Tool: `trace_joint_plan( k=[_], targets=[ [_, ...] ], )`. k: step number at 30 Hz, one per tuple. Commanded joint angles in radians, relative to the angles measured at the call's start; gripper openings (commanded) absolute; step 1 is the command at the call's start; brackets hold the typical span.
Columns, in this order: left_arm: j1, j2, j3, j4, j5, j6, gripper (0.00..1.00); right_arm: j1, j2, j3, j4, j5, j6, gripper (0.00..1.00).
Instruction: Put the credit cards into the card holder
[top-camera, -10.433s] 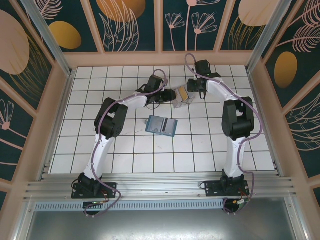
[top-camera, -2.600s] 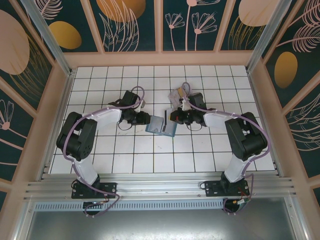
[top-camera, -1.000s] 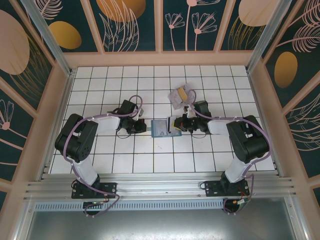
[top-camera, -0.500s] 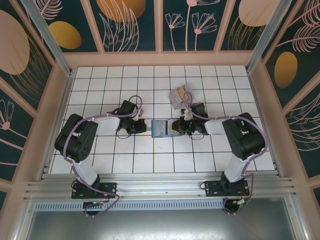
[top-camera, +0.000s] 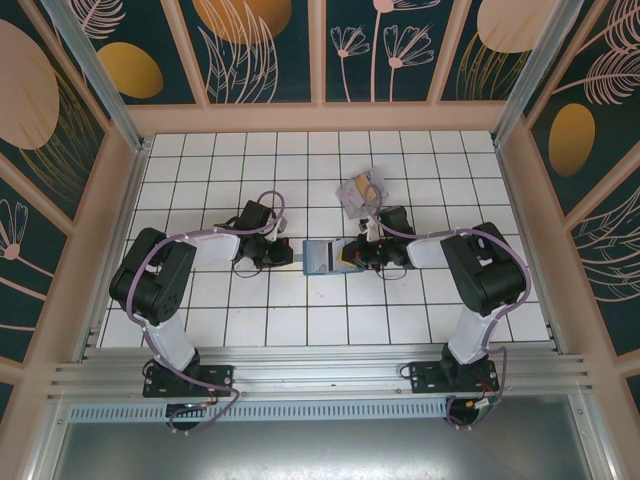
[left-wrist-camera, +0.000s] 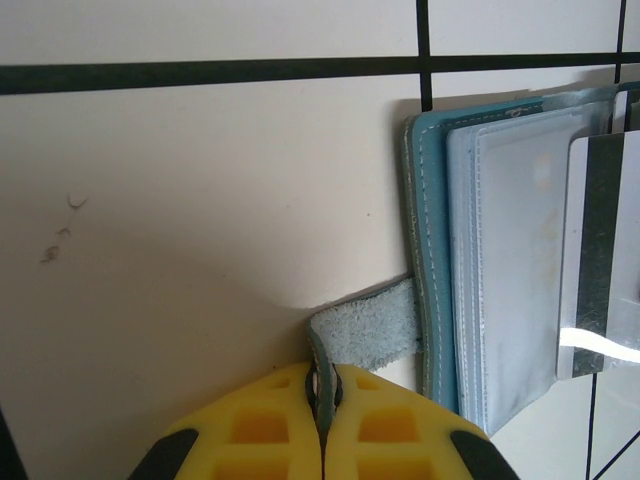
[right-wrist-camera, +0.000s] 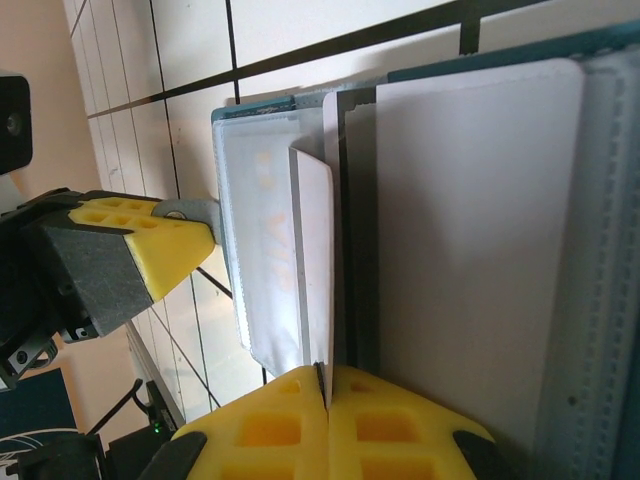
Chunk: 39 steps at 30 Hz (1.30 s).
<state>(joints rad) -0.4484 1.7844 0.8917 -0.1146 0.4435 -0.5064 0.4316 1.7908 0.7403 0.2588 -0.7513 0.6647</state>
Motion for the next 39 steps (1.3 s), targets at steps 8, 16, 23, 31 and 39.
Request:
trace_joint_plan(
  k=[8,16,23,31,39],
  targets=[
    [-0.026,-0.005,-0.023,0.019,0.02,-0.015,0.01,-0.002,0.013,0.016,-0.102,0.059,-0.025,0.0],
    [-0.027,-0.015,-0.031,0.017,0.014,-0.015,0.0,-0.059,-0.062,-0.025,-0.098,0.083,-0.031,0.0],
    [-0.028,-0.012,-0.033,0.027,0.018,-0.021,0.01,-0.051,-0.062,-0.01,-0.067,0.029,-0.042,0.0],
    [-0.028,-0.01,-0.032,0.024,0.016,-0.021,0.01,-0.042,-0.154,-0.03,-0.011,0.045,-0.023,0.0],
    [-0.033,-0.009,-0.029,0.027,0.017,-0.026,0.01,-0.024,-0.069,-0.04,0.054,0.039,0.004,0.0]
  ],
)
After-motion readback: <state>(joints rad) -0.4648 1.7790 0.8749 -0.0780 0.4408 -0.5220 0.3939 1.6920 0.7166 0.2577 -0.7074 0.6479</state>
